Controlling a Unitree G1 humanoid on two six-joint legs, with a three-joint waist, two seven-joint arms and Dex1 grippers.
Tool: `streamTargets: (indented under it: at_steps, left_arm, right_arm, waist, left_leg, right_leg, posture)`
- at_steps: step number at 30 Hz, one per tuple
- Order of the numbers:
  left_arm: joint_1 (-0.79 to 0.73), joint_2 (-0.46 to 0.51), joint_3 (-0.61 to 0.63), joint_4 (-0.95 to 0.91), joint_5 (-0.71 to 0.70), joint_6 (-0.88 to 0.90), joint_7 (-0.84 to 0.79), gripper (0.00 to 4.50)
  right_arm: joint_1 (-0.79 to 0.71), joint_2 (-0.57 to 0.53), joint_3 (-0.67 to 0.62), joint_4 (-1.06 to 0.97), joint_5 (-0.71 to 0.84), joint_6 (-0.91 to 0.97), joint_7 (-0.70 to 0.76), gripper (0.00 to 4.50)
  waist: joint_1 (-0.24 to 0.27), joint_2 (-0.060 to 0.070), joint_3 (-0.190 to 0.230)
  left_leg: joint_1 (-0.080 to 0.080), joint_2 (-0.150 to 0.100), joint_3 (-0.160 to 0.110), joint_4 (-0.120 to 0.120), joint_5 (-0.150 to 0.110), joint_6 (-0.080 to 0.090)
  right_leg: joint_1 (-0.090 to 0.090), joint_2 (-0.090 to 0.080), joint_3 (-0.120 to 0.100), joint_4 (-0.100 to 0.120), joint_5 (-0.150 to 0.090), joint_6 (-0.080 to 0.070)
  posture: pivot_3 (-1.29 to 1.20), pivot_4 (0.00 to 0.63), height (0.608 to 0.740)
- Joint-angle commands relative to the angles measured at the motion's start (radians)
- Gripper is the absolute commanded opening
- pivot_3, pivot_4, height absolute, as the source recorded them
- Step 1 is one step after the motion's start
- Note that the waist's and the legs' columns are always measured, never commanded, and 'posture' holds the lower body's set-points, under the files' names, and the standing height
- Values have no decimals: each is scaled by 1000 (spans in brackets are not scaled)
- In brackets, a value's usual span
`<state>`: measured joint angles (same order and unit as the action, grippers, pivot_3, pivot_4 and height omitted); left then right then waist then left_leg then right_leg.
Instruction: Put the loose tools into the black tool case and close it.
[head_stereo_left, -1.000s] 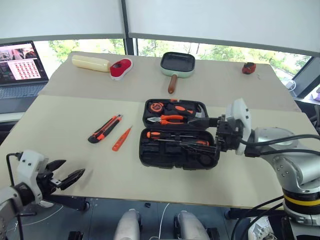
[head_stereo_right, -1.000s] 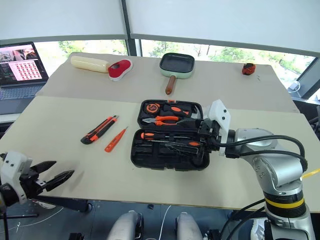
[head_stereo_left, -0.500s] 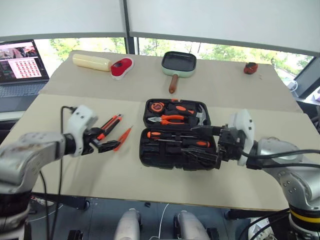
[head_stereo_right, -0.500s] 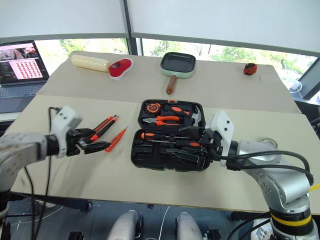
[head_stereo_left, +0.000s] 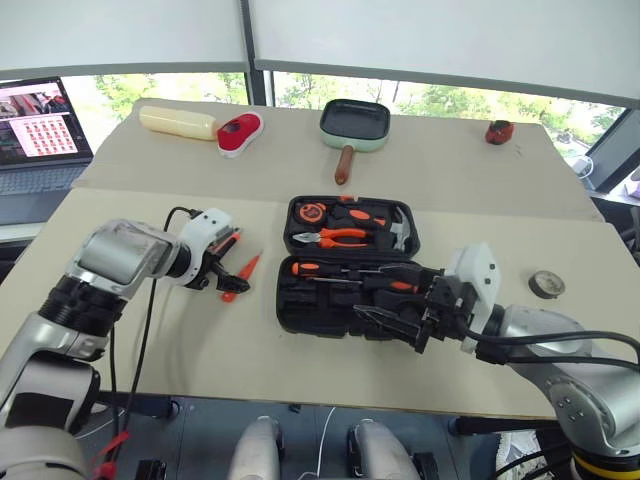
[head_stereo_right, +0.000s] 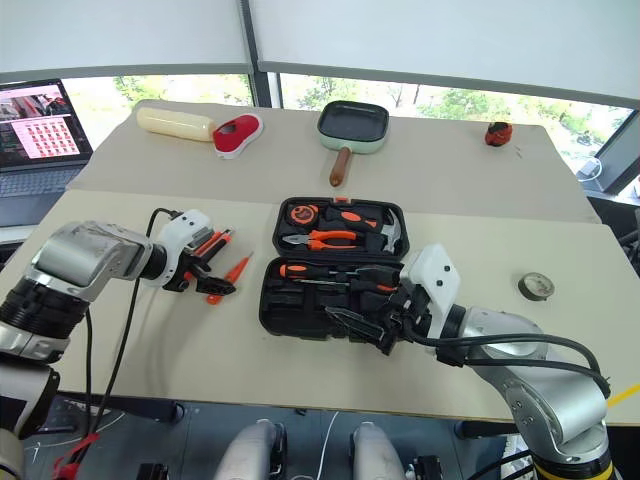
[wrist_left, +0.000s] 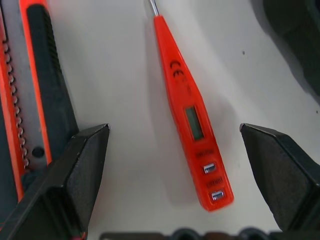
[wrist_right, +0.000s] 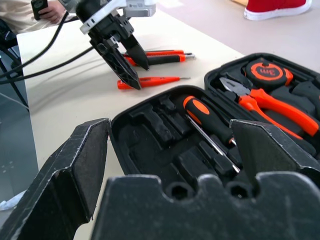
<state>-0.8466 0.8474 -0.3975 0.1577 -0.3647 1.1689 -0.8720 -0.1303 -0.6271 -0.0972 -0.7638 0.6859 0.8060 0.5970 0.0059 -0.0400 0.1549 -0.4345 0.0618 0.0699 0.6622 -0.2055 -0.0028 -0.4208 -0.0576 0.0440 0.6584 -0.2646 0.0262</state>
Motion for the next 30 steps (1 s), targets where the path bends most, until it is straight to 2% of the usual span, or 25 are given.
streamTargets:
  at_steps: [1, 3, 6, 7, 11, 13, 20, 23, 26, 27, 30]
  left_arm:
    - [-5, -38, -45, 58, 50, -43, -33, 4234]
    - [-4, -51, -61, 72, 70, -57, -54, 3844]
    - [-8, -72, -74, 87, 93, -65, -82, 2832]
    - [-10, -78, -74, 93, 103, -68, -87, 2330]
    - [-19, -92, -73, 121, 142, -88, -107, 889]
    - [-20, -88, -70, 128, 156, -96, -122, 427]
    - [-53, -28, -21, 132, 193, -153, -176, 424]
    - [-67, 8, 10, 105, 197, -262, -231, 424]
    - [-78, 29, 63, 106, 204, -573, -307, 424]
    - [-88, 23, 77, 93, 177, -669, -384, 424]
    - [-110, -13, 80, 82, 150, -810, -523, 424]
  right_arm:
    - [6, -1, -25, -48, 5, -31, -24, 4496]
    - [12, 2, -32, -55, 15, -29, -36, 4500]
    - [19, -2, -42, -65, 26, -25, -50, 4500]
    - [22, -4, -45, -68, 29, -24, -53, 4500]
    - [30, -7, -65, -76, 47, -16, -63, 4500]
    - [32, -10, -73, -78, 55, -13, -69, 4500]
    - [36, -32, -89, -66, 69, -12, -80, 4500]
    - [48, -52, -99, -63, 67, -7, -74, 4500]
    - [87, -90, -116, -70, 67, -2, -53, 4500]
    - [100, -97, -123, -70, 68, -3, -51, 4500]
    - [114, -107, -131, -66, 71, -9, -49, 4500]
  waist:
    - [7, 1, -1]
    - [11, 1, -2]
    - [11, 1, -2]
    - [11, 1, -2]
    - [12, 1, -2]
    - [12, 1, -2]
    - [5, 1, -2]
    - [3, 0, -2]
    - [4, 0, -1]
    - [5, 0, -1]
    - [8, 0, -1]
  left_leg:
    - [0, 0, 0, 0, 0, 0]
    - [1, -1, 0, 0, 1, 1]
    - [1, -2, -1, 0, 1, 1]
    - [1, -2, -1, 0, 1, 1]
    - [1, -3, -1, 1, 1, 1]
    - [1, -3, -1, 1, 1, 1]
    - [0, -3, -2, 1, 1, 1]
    - [-1, -2, -2, 1, 1, 1]
    - [-3, -2, -2, 1, 1, 1]
    - [-3, -2, -2, 1, 1, 1]
    - [-3, -2, -2, 2, 1, 1]
  right_leg:
    - [0, 0, 0, 0, 0, 0]
    - [1, -1, 0, 0, 0, 0]
    - [2, -1, 0, 1, 0, 1]
    - [2, -2, 0, 1, 0, 1]
    - [2, -2, 0, 1, 0, 1]
    - [2, -2, 0, 1, 0, 1]
    - [1, -2, 0, 2, 0, 1]
    - [-1, -1, 0, 2, 0, 1]
    - [-2, -1, 0, 2, 0, 1]
    - [-1, -1, -1, 2, 0, 1]
    - [-1, -2, -1, 1, 0, 1]
  posture:
    - [0, 150, 740]
    - [0, 150, 740]
    - [0, 150, 740]
    - [0, 150, 740]
    - [0, 150, 740]
    - [0, 150, 740]
    - [0, 150, 740]
    - [0, 150, 740]
    - [0, 150, 740]
    - [0, 150, 740]
    - [0, 150, 740]
